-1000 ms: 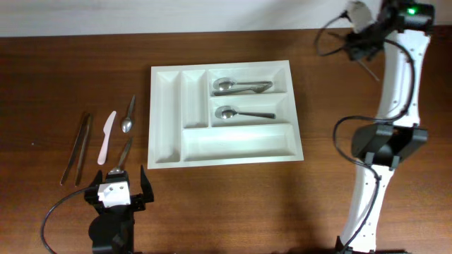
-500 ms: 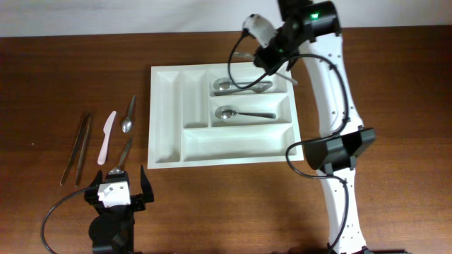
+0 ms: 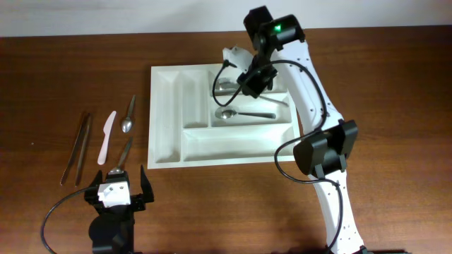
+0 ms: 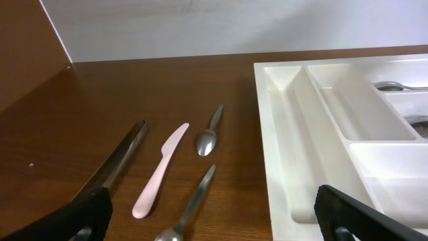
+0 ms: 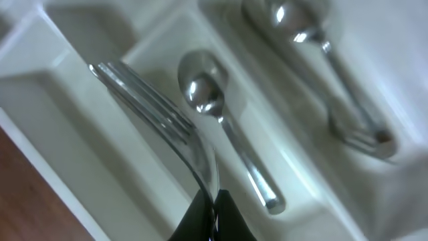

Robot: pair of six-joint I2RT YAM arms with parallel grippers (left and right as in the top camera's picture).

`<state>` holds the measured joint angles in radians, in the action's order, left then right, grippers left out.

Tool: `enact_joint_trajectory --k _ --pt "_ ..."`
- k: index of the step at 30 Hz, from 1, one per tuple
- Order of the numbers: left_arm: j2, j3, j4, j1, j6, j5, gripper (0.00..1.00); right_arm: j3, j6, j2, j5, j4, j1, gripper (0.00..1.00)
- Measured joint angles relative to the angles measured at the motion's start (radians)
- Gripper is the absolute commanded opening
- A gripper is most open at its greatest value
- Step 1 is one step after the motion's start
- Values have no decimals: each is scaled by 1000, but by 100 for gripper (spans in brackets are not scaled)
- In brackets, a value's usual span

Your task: Pack container

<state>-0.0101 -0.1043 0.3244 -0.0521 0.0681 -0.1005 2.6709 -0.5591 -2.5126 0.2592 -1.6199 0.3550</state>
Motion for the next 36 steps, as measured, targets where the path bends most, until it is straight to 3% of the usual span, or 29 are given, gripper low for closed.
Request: enact_joint_trajectory --k 15,25,26,28,29,36 --pt "0 0 0 0 0 0 99 -305 -121 0 0 114 0 4" --pt "0 0 0 0 0 0 99 -362 -186 0 13 183 0 4" --pt "0 0 0 0 0 0 99 -362 -190 0 14 189 0 9" --pt "0 0 0 0 0 0 99 -362 -192 0 18 194 0 44" --pt "0 0 0 0 0 0 99 -362 -198 0 20 195 0 48" --pt "0 0 0 0 0 0 99 -361 -201 0 27 196 6 54"
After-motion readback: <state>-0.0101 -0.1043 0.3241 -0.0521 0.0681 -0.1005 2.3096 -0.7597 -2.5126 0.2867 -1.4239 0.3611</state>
